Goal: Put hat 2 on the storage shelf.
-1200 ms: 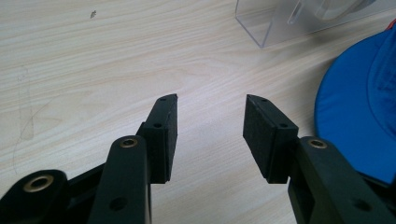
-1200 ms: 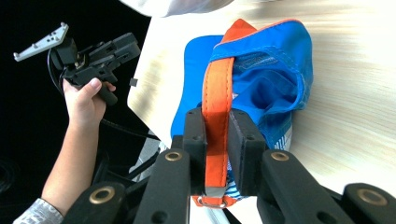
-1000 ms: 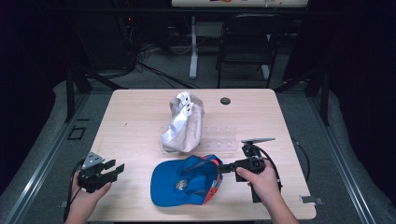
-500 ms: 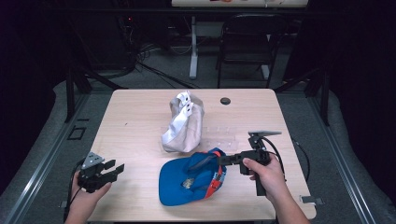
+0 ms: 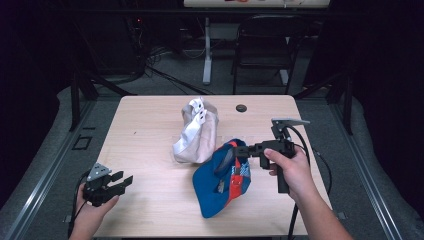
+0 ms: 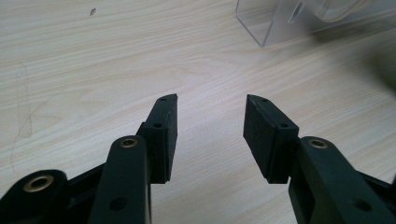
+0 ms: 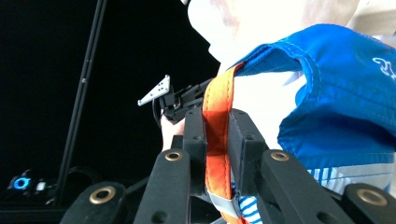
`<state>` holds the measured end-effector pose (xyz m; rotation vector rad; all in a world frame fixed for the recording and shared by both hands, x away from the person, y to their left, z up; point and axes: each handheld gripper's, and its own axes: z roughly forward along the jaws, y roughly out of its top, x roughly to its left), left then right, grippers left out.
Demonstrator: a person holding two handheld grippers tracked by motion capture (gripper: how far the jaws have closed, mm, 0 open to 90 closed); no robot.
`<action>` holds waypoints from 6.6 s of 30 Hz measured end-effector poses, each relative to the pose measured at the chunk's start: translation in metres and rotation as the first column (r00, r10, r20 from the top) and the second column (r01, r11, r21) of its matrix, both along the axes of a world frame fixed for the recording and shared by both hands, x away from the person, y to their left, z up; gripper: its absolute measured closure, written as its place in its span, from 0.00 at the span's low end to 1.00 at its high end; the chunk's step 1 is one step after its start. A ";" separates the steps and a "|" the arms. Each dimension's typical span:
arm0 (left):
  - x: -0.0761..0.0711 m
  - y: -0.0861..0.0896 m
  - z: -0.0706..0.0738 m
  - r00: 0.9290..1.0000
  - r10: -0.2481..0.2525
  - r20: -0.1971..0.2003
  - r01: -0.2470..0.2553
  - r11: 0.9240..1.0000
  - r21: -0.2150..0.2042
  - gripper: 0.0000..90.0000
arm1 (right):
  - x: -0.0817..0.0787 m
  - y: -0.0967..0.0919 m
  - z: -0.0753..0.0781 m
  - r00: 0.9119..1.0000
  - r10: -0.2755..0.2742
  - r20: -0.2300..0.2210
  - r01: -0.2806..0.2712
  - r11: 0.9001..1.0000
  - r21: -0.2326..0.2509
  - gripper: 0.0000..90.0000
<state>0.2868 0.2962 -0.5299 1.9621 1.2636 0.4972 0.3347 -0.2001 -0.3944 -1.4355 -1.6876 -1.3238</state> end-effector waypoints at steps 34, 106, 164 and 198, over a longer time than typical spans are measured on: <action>0.002 0.000 -0.003 1.000 0.016 0.008 -0.016 1.000 0.001 0.57 | 0.041 -0.053 0.091 0.964 -0.264 0.031 0.265 0.964 -0.021 0.87; 0.008 -0.003 -0.005 1.000 0.006 0.004 -0.006 1.000 0.013 0.55 | 0.092 -0.029 0.044 0.941 -0.337 -0.035 0.327 0.931 -0.164 0.87; 0.010 -0.006 -0.006 1.000 -0.001 0.002 0.001 1.000 0.020 0.54 | 0.041 -0.047 0.058 0.936 -0.274 0.219 0.337 0.875 -0.348 0.59; 0.012 -0.007 -0.011 1.000 -0.006 -0.003 0.006 1.000 0.020 0.53 | -0.024 -0.036 -0.037 0.929 -0.187 0.321 0.324 0.830 -0.453 0.56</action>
